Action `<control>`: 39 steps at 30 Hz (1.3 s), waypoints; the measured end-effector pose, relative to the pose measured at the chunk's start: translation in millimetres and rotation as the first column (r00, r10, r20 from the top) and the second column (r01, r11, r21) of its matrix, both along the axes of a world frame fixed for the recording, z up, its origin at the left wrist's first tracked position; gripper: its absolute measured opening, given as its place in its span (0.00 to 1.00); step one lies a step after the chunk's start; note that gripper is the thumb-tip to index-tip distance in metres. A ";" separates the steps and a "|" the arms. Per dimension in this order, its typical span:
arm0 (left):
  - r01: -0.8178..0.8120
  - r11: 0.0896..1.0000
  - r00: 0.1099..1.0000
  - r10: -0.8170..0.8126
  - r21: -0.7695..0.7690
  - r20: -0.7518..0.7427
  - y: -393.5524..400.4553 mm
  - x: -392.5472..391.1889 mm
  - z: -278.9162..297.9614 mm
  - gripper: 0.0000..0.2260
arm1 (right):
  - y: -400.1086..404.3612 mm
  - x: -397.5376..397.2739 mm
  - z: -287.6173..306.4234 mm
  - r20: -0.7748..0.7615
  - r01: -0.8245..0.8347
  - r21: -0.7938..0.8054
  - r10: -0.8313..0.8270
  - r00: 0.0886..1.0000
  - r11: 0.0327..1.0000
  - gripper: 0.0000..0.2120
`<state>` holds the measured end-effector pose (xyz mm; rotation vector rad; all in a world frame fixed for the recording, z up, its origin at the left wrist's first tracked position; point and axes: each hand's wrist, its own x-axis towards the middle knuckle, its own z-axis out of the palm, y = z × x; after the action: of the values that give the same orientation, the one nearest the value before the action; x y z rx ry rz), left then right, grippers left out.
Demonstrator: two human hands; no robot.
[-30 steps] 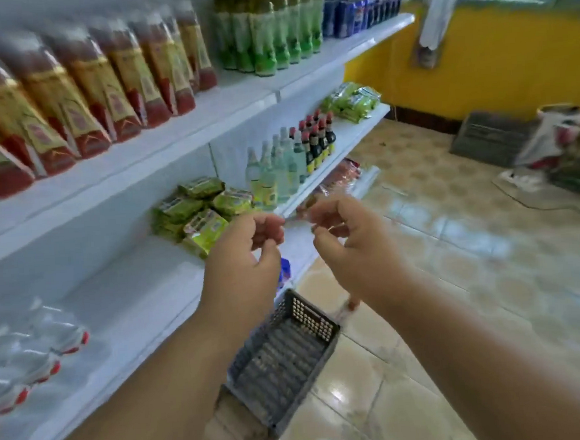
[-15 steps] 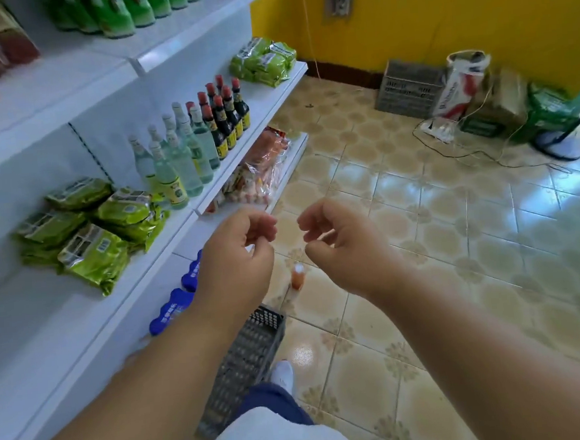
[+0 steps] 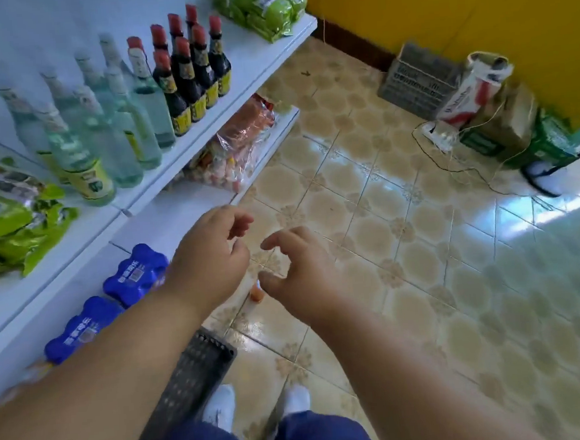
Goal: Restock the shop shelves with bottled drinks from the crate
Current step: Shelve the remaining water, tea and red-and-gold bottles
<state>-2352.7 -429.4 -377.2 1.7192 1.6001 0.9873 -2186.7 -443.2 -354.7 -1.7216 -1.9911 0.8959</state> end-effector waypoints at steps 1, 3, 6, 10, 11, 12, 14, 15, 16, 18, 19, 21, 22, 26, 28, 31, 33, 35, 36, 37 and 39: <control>-0.007 1.000 1.000 0.007 -0.030 -0.011 10.6 3.2 -19.9 0.16 | 12.0 -0.3 -23.6 0.010 0.012 -0.008 -0.012 1.000 1.000 0.19; -0.032 0.994 0.999 0.029 -0.104 -0.026 36.7 11.4 -80.5 0.16 | 44.4 1.6 -91.4 0.014 0.033 -0.044 -0.032 0.999 0.999 0.20; -0.051 0.980 0.999 0.047 -0.193 -0.025 61.8 22.8 -167.9 0.15 | 81.7 7.6 -191.0 0.076 0.081 -0.099 -0.074 0.994 0.992 0.21; -0.136 0.968 0.991 0.137 -0.211 -0.013 95.1 29.3 -279.3 0.16 | 123.1 22.6 -335.9 0.162 0.142 -0.286 -0.098 0.982 0.948 0.24; -0.157 0.962 0.987 0.160 -0.223 -0.006 102.5 30.5 -312.1 0.16 | 131.5 25.8 -377.5 0.203 0.157 -0.325 -0.093 0.975 0.933 0.24; -0.168 0.958 0.985 0.174 -0.234 0.002 108.1 31.6 -341.2 0.16 | 138.9 28.4 -415.4 0.235 0.163 -0.365 -0.079 0.969 0.917 0.24; -0.165 0.949 0.985 0.170 -0.268 -0.003 116.9 34.4 -392.8 0.15 | 151.6 31.9 -482.5 0.273 0.163 -0.431 -0.044 0.961 0.888 0.25; -0.163 0.941 0.986 0.168 -0.297 -0.010 119.2 35.9 -422.0 0.14 | 156.1 31.5 -519.8 0.293 0.156 -0.456 -0.018 0.956 0.876 0.26; -0.164 0.932 0.986 0.169 -0.324 -0.012 120.2 36.7 -446.0 0.13 | 160.7 31.4 -550.9 0.323 0.142 -0.478 0.023 0.946 0.867 0.26; -0.172 0.912 0.984 0.177 -0.373 -0.022 117.8 36.8 -487.5 0.11 | 167.1 29.7 -604.7 0.425 0.118 -0.503 0.126 0.896 0.856 0.27; -0.174 0.905 0.984 0.177 -0.388 -0.029 115.4 36.7 -503.9 0.11 | 169.0 28.8 -624.8 0.482 0.112 -0.501 0.169 0.860 0.858 0.26; -0.166 0.889 0.984 0.175 -0.426 -0.017 109.6 35.7 -529.0 0.10 | 171.1 27.6 -653.4 0.558 0.106 -0.496 0.222 0.800 0.862 0.25; -0.162 0.883 0.985 0.172 -0.439 -0.017 106.8 35.4 -537.1 0.10 | 170.4 27.0 -661.9 0.574 0.095 -0.490 0.238 0.784 0.866 0.25; -0.183 0.863 0.980 0.196 -0.471 -0.021 103.5 33.9 -544.3 0.10 | 167.7 25.9 -662.8 0.570 0.045 -0.473 0.266 0.777 0.880 0.21; -0.196 0.856 0.979 0.197 -0.478 -0.050 104.3 28.6 -536.4 0.12 | 168.0 24.0 -647.7 0.551 0.065 -0.491 0.251 0.796 0.869 0.23; -0.187 0.812 0.975 0.082 -0.553 -0.208 107.4 10.8 -512.4 0.25 | 171.1 14.3 -589.1 0.454 0.081 -0.510 0.188 0.871 0.856 0.27; -0.186 0.732 0.953 -0.029 -0.655 -0.303 109.0 3.7 -482.2 0.39 | 170.4 13.6 -525.5 0.353 0.025 -0.472 0.163 0.922 0.881 0.25; -0.150 0.693 0.957 -0.079 -0.706 -0.281 108.1 0.0 -440.5 0.50 | 167.5 17.5 -452.2 0.223 -0.018 -0.432 0.126 0.967 0.901 0.23; -0.113 0.705 0.974 -0.060 -0.700 -0.217 106.7 -2.6 -414.6 0.53 | 167.3 18.4 -412.0 0.146 -0.025 -0.430 0.097 0.985 0.902 0.22; -0.085 0.736 0.990 -0.014 -0.671 -0.140 103.5 -6.1 -385.1 0.53 | 166.8 18.4 -371.3 0.049 -0.031 -0.429 0.057 0.997 0.903 0.20; -0.092 0.810 0.996 0.077 -0.580 -0.050 92.5 -12.1 -318.3 0.45 | 167.0 18.6 -287.3 -0.135 -0.048 -0.442 -0.013 0.991 0.896 0.16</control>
<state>-2364.8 -336.8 -695.5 1.2404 1.7702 0.4308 -2168.1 -276.2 -641.9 -1.8093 -1.8100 1.5292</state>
